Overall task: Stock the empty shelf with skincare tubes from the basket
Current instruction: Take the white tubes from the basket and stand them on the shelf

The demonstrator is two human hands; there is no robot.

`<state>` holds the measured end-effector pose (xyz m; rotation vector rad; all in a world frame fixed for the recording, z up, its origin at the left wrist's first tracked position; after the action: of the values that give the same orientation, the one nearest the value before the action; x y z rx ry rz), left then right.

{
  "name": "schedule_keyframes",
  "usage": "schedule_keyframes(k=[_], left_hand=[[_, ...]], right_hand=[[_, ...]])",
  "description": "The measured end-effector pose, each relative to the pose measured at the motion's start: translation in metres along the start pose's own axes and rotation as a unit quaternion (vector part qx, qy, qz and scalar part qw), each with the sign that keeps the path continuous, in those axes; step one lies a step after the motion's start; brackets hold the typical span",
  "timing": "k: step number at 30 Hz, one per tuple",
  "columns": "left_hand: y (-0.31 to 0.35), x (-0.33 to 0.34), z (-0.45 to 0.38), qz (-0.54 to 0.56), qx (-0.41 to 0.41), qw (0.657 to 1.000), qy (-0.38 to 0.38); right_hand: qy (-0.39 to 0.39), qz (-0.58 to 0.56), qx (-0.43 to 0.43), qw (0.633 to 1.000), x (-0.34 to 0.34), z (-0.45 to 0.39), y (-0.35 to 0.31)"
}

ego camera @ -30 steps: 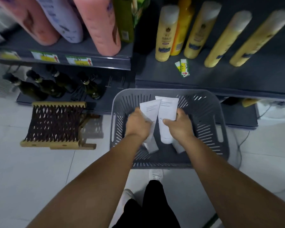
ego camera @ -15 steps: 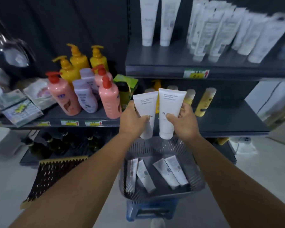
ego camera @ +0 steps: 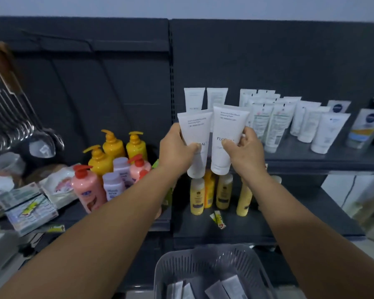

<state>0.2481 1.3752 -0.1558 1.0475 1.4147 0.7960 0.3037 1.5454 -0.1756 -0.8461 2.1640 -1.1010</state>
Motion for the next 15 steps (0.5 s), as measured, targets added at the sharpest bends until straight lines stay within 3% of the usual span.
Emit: schedule_keyframes(k=[7, 15], left_hand=[[0.025, 0.022, -0.085, -0.008, -0.013, 1.000, 0.015], [0.007, 0.059, -0.170, -0.034, -0.050, 0.998, 0.020]], right_hand=[[0.007, -0.009, -0.008, 1.000, 0.028, -0.086, 0.032], [-0.004, 0.008, 0.021, 1.000, 0.057, -0.152, 0.091]])
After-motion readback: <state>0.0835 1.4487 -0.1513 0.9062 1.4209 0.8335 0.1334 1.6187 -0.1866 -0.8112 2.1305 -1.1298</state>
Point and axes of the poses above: each hand's wrist, its own z-axis away from the middle knuckle, its own x-axis out of the palm, y = z × x, the point moved 5 cm from there along -z, towards the middle knuckle, and after that the axes turned 14 degrees about -x, right-handed, at the moved point
